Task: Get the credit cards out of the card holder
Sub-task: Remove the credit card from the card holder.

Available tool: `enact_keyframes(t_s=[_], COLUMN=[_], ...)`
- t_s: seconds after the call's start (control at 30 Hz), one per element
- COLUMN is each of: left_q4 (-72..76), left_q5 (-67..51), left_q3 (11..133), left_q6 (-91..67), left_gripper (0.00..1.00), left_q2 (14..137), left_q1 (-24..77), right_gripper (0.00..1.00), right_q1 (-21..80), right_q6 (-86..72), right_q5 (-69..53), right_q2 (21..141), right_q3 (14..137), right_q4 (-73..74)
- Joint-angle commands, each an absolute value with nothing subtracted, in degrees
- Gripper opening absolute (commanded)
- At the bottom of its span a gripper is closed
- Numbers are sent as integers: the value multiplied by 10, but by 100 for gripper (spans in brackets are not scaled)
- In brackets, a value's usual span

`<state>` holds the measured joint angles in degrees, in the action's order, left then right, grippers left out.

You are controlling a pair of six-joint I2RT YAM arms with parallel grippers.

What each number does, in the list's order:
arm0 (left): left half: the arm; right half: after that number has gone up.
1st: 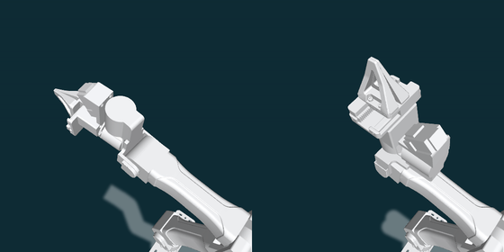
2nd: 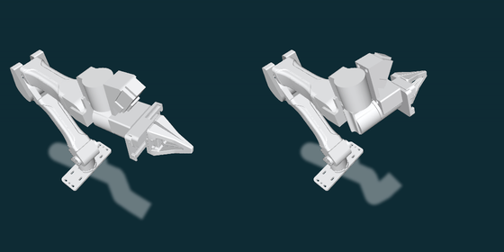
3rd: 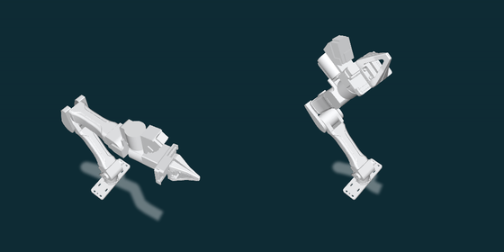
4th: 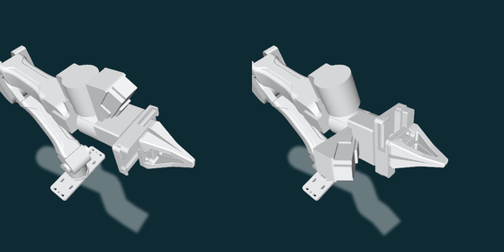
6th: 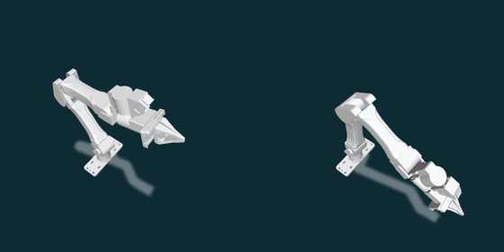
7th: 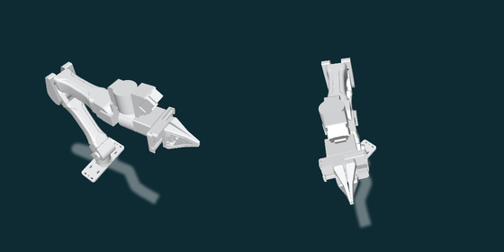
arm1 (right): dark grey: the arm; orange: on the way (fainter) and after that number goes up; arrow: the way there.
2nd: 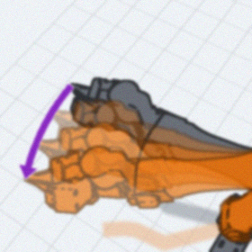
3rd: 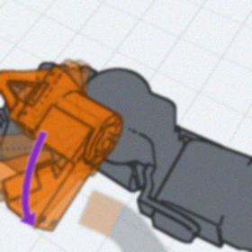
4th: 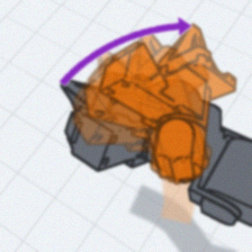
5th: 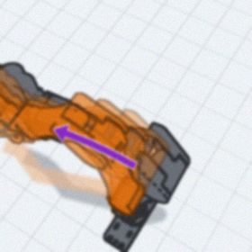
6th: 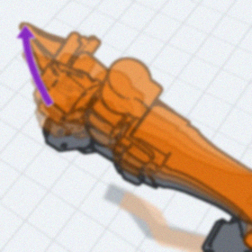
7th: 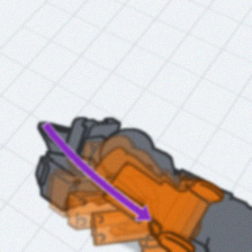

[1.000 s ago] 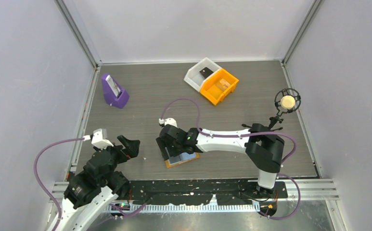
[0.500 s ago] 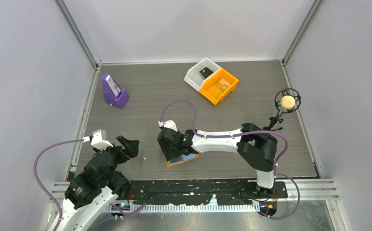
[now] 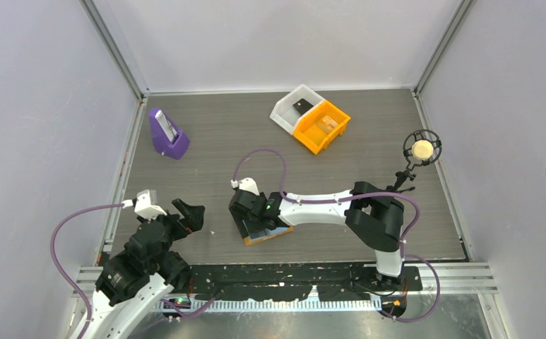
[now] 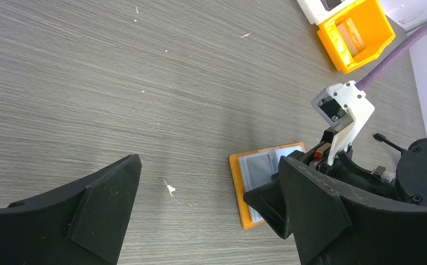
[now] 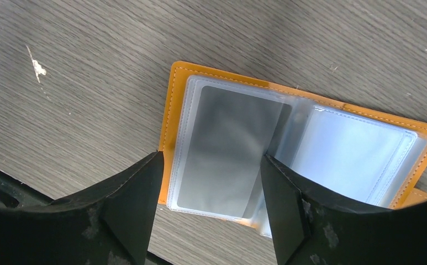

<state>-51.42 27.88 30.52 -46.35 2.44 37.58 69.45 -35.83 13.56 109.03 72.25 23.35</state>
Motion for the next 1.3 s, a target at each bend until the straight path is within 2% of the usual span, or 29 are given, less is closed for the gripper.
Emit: enact_keyframes(t_s=[0.0,0.27,0.6,0.87,1.1,1.27], left_q4=[-505,-498,-484,-450,-410,-389], left_q5=[286,282,258,205,165,149], left_q3=[308,310,310,292,275,262], left_q6=[-468,-465,-470,-478,-487,-495], left_gripper=[100,100,100,96,92,91], left_q2=[24,30,59,96,146,181], left_q1=[374,374,374,374,374,374], right_gripper=[71,52,42,41,45,44], right_q1=[702,703,702,672,649,635], right_q6=[-354,-361,-371,-385,-398,-406], right_q5=[161,158,128,36,-9,-31], right_q2=[1100,1066,1032,994,972,963], right_q3=[739,712,694,619,578,555], right_q4=[248,213,180,57,14,-22])
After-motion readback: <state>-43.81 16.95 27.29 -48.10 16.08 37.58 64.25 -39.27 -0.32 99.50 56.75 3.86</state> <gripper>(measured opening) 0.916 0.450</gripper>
